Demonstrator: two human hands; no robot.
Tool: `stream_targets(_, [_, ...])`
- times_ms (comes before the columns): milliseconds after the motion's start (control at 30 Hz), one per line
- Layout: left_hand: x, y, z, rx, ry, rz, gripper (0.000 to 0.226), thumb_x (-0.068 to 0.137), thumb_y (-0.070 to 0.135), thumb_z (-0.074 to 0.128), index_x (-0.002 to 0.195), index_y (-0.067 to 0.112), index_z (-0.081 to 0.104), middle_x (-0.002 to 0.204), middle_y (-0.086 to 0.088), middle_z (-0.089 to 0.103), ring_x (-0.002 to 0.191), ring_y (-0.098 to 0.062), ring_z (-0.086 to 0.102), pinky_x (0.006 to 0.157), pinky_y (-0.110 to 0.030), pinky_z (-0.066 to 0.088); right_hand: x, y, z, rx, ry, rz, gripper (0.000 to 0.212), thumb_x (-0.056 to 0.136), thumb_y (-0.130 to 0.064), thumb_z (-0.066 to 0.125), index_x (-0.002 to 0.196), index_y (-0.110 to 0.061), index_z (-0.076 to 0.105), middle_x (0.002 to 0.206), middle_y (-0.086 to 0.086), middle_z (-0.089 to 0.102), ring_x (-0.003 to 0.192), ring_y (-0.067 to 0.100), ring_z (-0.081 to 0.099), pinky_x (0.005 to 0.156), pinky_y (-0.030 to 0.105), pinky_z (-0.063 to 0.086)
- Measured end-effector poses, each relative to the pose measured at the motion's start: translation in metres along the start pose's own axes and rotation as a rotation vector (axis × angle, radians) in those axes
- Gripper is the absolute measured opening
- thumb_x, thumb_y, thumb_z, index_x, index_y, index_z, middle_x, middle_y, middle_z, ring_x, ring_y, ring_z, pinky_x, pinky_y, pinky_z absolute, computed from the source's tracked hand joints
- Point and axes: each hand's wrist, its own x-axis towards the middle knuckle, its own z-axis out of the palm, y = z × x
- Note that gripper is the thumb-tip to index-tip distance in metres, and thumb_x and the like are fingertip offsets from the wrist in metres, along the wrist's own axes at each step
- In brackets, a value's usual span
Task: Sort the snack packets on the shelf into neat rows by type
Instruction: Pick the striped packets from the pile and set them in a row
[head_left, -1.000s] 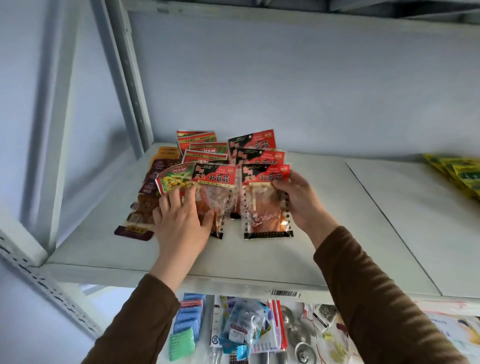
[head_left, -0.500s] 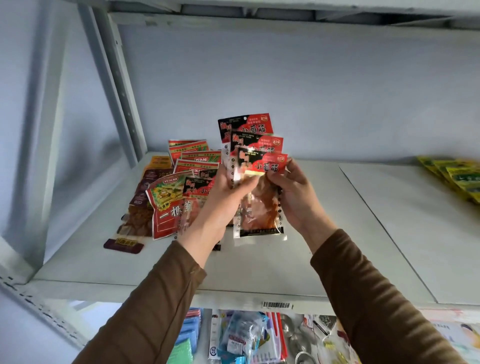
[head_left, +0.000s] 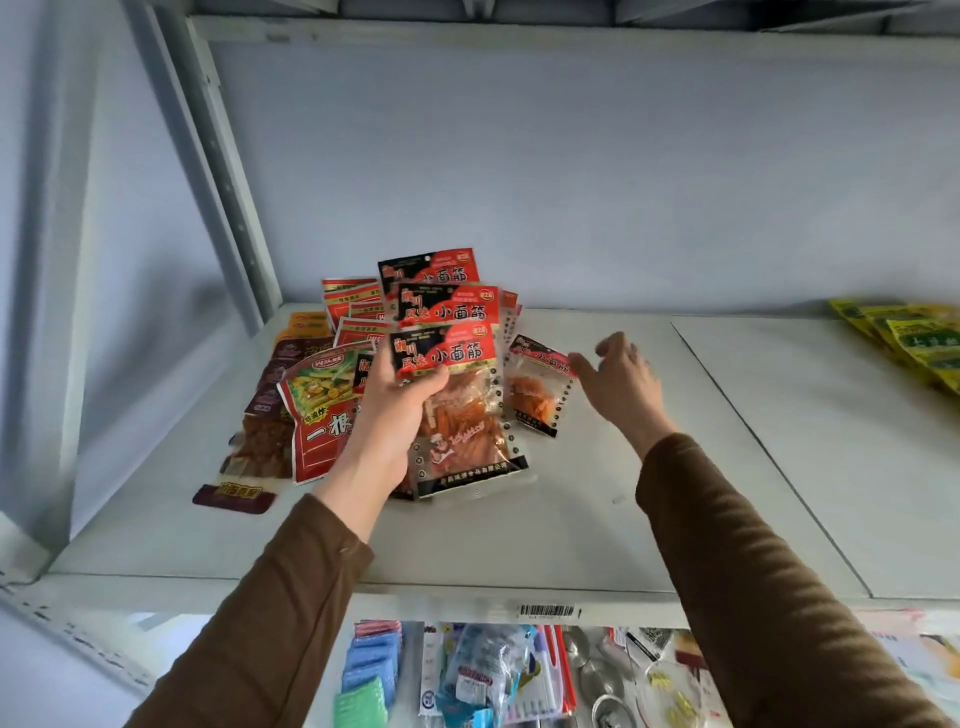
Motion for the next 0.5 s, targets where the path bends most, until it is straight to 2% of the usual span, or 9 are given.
stream_targets(67, [0.000,0.001,-0.001,-0.007,0.013,-0.008,0.060,0.089,0.016,0.076,0.131,0.049,0.049,0.107,0.032,0.071,0.093,0.012,0.068,0.081,-0.030,0.049,0.001,0.004,0.011,-0.194,-0.101,0.028,0.090,0.084,-0.079,0.047,0.131,-0.002,0.047,0.127,0.016,0.057,0.115,0.034,0.056,0.089,0.038,0.046])
stream_targets(133, [-0.002,0.001,0.001,-0.020,0.011,-0.020,0.059,0.089,0.017,0.076,0.132,0.047,0.050,0.116,0.022,0.072,0.107,-0.001,0.069,0.098,-0.045,0.051,-0.002,-0.003,0.023,-0.243,-0.153,0.036,0.112,0.071,-0.092,0.044,0.136,-0.001,0.045,0.131,0.018,0.056,0.120,0.034,0.056,0.093,0.040,0.049])
stream_targets(233, [-0.004,0.002,0.004,-0.006,0.005,-0.019,0.061,0.089,0.019,0.076,0.138,0.043,0.049,0.123,0.018,0.070,0.119,-0.011,0.065,0.108,-0.055,0.044,0.003,-0.012,0.029,-0.303,-0.199,0.030,0.118,0.062,-0.095,0.050,0.137,-0.004,0.048,0.133,0.016,0.057,0.123,0.032,0.055,0.099,0.039,0.049])
stream_targets(300, [-0.004,0.001,0.004,0.002,0.002,-0.010,0.063,0.089,0.020,0.076,0.140,0.043,0.048,0.124,0.019,0.070,0.119,-0.009,0.063,0.109,-0.051,0.043,0.008,-0.016,0.023,-0.396,-0.302,-0.013,0.103,0.066,-0.088,0.059,0.129,-0.007,0.057,0.126,0.011,0.064,0.116,0.027,0.059,0.094,0.034,0.047])
stream_targets(367, [-0.003,-0.001,0.003,0.000,0.002,-0.006,0.063,0.089,0.021,0.077,0.140,0.043,0.047,0.120,0.023,0.070,0.112,0.000,0.064,0.100,-0.040,0.046,0.010,-0.018,0.011,-0.429,-0.396,-0.046,0.084,0.073,-0.073,0.070,0.127,-0.009,0.060,0.118,0.007,0.069,0.102,0.024,0.062,0.085,0.031,0.044])
stream_targets(433, [-0.004,-0.002,0.004,0.006,-0.006,-0.006,0.059,0.089,0.022,0.077,0.135,0.047,0.049,0.110,0.031,0.071,0.097,0.013,0.064,0.082,-0.028,0.044,0.012,-0.017,0.001,-0.352,-0.467,-0.016,0.086,0.077,-0.050,0.081,0.141,-0.007,0.044,0.122,0.008,0.067,0.096,0.024,0.063,0.081,0.032,0.044])
stream_targets(500, [-0.006,-0.001,0.007,0.019,-0.017,-0.020,0.055,0.089,0.025,0.077,0.125,0.055,0.050,0.103,0.037,0.070,0.093,0.014,0.063,0.075,-0.025,0.040,0.012,-0.015,-0.003,-0.208,-0.494,0.049,0.109,0.076,-0.030,0.086,0.156,-0.010,0.015,0.142,0.014,0.055,0.117,0.033,0.059,0.092,0.039,0.046])
